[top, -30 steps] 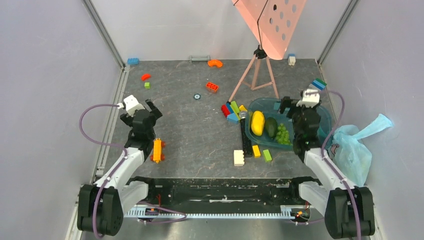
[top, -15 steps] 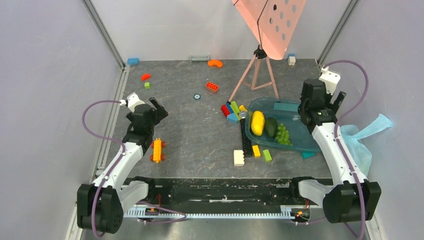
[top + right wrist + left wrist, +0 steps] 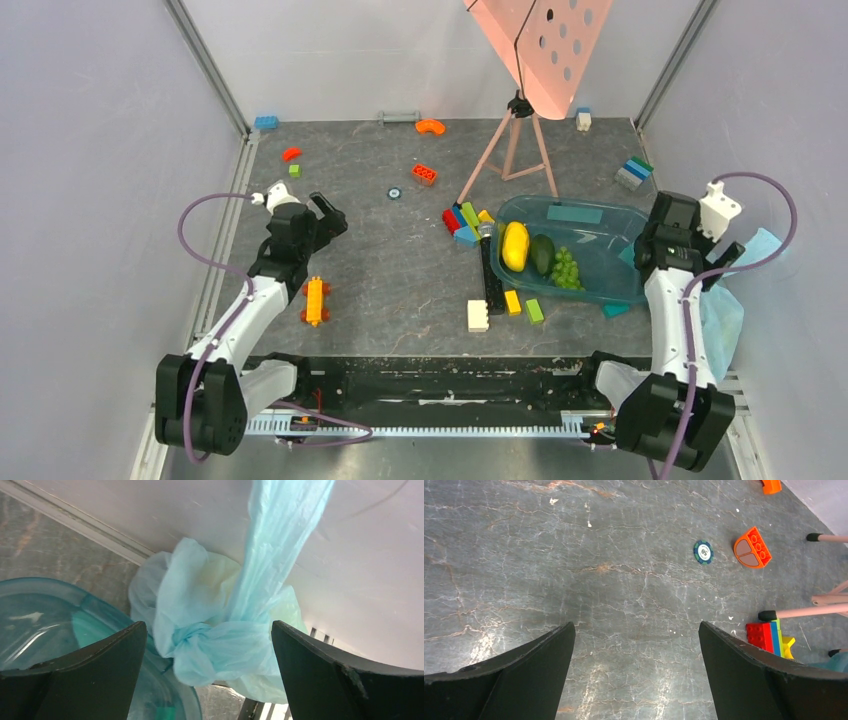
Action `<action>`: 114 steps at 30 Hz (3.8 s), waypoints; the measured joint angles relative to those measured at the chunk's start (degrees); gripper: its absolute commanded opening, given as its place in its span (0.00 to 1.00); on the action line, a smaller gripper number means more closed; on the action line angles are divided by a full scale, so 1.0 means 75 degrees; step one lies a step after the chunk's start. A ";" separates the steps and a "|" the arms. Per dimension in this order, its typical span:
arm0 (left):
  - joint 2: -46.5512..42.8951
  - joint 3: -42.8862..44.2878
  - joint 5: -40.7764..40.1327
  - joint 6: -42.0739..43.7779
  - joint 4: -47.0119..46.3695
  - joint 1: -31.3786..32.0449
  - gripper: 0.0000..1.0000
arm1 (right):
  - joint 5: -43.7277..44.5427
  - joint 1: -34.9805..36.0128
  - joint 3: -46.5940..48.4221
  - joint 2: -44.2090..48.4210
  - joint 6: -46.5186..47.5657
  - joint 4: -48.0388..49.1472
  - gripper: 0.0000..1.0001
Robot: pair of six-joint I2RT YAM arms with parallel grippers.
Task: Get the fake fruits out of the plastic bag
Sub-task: Pick up the plastic bag from the corner of the board, then place the plastic bag at the center of the board.
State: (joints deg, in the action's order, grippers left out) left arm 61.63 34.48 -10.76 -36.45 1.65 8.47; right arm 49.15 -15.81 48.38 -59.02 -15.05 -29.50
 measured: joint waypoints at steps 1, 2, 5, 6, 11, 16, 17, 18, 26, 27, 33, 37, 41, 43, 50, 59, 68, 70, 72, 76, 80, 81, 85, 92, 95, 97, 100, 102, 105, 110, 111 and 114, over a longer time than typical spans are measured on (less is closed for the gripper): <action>0.0000 0.0017 0.0058 0.0000 0.0006 0.0012 1.00 | -0.0134 -0.0216 -0.0117 0.0035 -0.0003 0.0047 0.98; 0.0000 0.0038 0.0076 0.0000 0.0006 0.0038 1.00 | -0.0256 -0.0399 -0.0224 0.0047 -0.0003 0.0082 0.98; 0.0006 0.0122 0.0131 0.0000 0.0006 0.0096 1.00 | -0.0697 -0.0933 -0.0606 0.0038 -0.0052 0.0245 0.98; 0.0015 0.0146 0.0140 0.0000 0.0006 0.0117 1.00 | -0.0822 -0.1070 -0.0726 0.0035 -0.0070 0.0309 0.98; 0.0137 0.0277 0.0277 0.0000 0.0003 0.0216 1.00 | -0.1454 -0.1629 -0.1259 0.0012 -0.0198 0.0650 0.87; 0.0163 0.0326 0.0315 0.0000 0.0009 0.0268 1.00 | -0.1973 -0.1950 -0.1620 0.0064 -0.0361 0.0985 0.37; 0.0163 0.0332 0.0315 0.0003 0.0009 0.0268 1.00 | -0.2022 -0.1976 -0.1667 0.0105 -0.0373 0.1023 0.28; 0.0163 0.0338 0.0315 0.0000 0.0012 0.0268 1.00 | -0.2095 -0.1988 -0.1690 0.0169 -0.0425 0.1046 0.18; 0.0134 0.0414 0.0341 0.0003 0.0134 0.0268 1.00 | -0.2267 -0.2005 -0.1492 0.0921 -0.0420 0.1035 0.00; 0.0096 0.0417 0.0373 0.0003 0.0178 0.0268 1.00 | -0.2264 -0.1979 -0.1326 0.0935 -0.0411 0.0979 0.00; -0.0003 0.0554 0.0527 0.0003 0.0344 0.0268 1.00 | -0.2069 -0.1612 -0.0341 0.1154 -0.0393 0.0705 0.00; -0.0009 0.0592 0.0650 0.0003 0.0344 0.0268 1.00 | -0.1766 -0.1545 0.0493 0.1241 -0.0326 0.0379 0.00; -0.0009 0.0603 0.0726 0.0003 0.0344 0.0268 1.00 | -0.1574 -0.1518 0.1390 0.1259 -0.0175 0.0256 0.00; -0.0009 0.0615 0.0749 0.0003 0.0344 0.0268 1.00 | -0.1609 -0.1518 0.1743 0.1285 -0.0085 0.0221 0.00; -0.0009 0.0950 0.0860 0.0003 0.0699 0.0268 1.00 | -0.2471 -0.1274 0.2323 0.1408 0.0009 0.0067 0.00; -0.0108 0.1571 0.0918 0.0000 0.1495 0.0268 1.00 | -0.4144 -0.0586 0.2605 0.1527 -0.0140 -0.0431 0.00; -0.0711 0.1705 0.0921 0.0006 0.2192 0.0268 1.00 | -0.4750 0.0962 0.2920 0.1489 -0.0341 -0.0545 0.00; -0.0749 0.1763 0.0921 0.0006 0.2267 0.0268 1.00 | -0.4779 0.1358 0.2920 0.1478 -0.0376 -0.0542 0.00; -0.0796 0.1784 0.0933 0.0006 0.2355 0.0268 1.00 | -0.4817 0.1658 0.2920 0.1495 -0.0399 -0.0536 0.00; -0.0854 0.1784 0.1096 0.0006 0.2486 0.0268 1.00 | -0.4978 0.2276 0.2920 0.1515 -0.0423 -0.0522 0.00; -0.0895 0.1784 0.1265 0.0009 0.2591 0.0274 1.00 | -0.4998 0.3037 0.2917 0.1498 -0.0455 -0.0466 0.00; -0.0912 0.1784 0.1309 0.0009 0.2600 0.0274 1.00 | -0.4969 0.3279 0.2908 0.1495 -0.0458 -0.0428 0.00; -0.1052 0.1851 0.1428 0.0026 0.2719 0.0274 1.00 | -0.4412 0.4771 0.2792 0.1399 -0.0463 -0.0204 0.00; -0.1469 0.2168 0.1451 0.0195 0.3054 0.0289 1.00 | -0.2162 0.8480 0.2597 0.0781 -0.0481 0.0192 0.00; -0.1702 0.2224 0.1451 0.0294 0.3188 0.0289 1.00 | -0.1134 0.9946 0.2597 0.0361 -0.0460 0.0490 0.00; -0.1865 0.2261 0.1425 0.0379 0.3366 0.0289 1.00 | -0.0586 1.0730 0.2597 0.0058 -0.0452 0.0729 0.00; -0.2107 0.2352 0.1311 0.0484 0.3637 0.0289 1.00 | -0.0300 1.1290 0.2597 -0.0408 -0.0452 0.1093 0.00; -0.2302 0.2436 0.1244 0.0513 0.3861 0.0289 1.00 | -0.0329 1.1351 0.2582 -0.0723 -0.0458 0.1376 0.02; -0.2605 0.2547 0.1212 0.0542 0.4130 0.0289 1.00 | -0.0525 1.1354 0.2527 -0.1288 -0.0463 0.1821 0.07; -0.3037 0.2664 0.1119 0.0729 0.4590 0.0289 1.00 | -0.1274 1.1351 0.2471 -0.2378 -0.0393 0.2500 0.12; -0.3089 0.2684 0.1099 0.0761 0.4680 0.0289 1.00 | -0.1440 1.1342 0.2471 -0.2588 -0.0364 0.2617 0.12; -0.3203 0.2702 0.1049 0.0796 0.4870 0.0289 1.00 | -0.1996 1.1275 0.2506 -0.3147 -0.0236 0.2888 0.10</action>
State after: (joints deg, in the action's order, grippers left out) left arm 37.60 54.74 -2.90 -30.48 38.17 10.63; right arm 34.17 68.75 67.18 -82.63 -16.82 -7.84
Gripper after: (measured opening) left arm 0.994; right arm 0.117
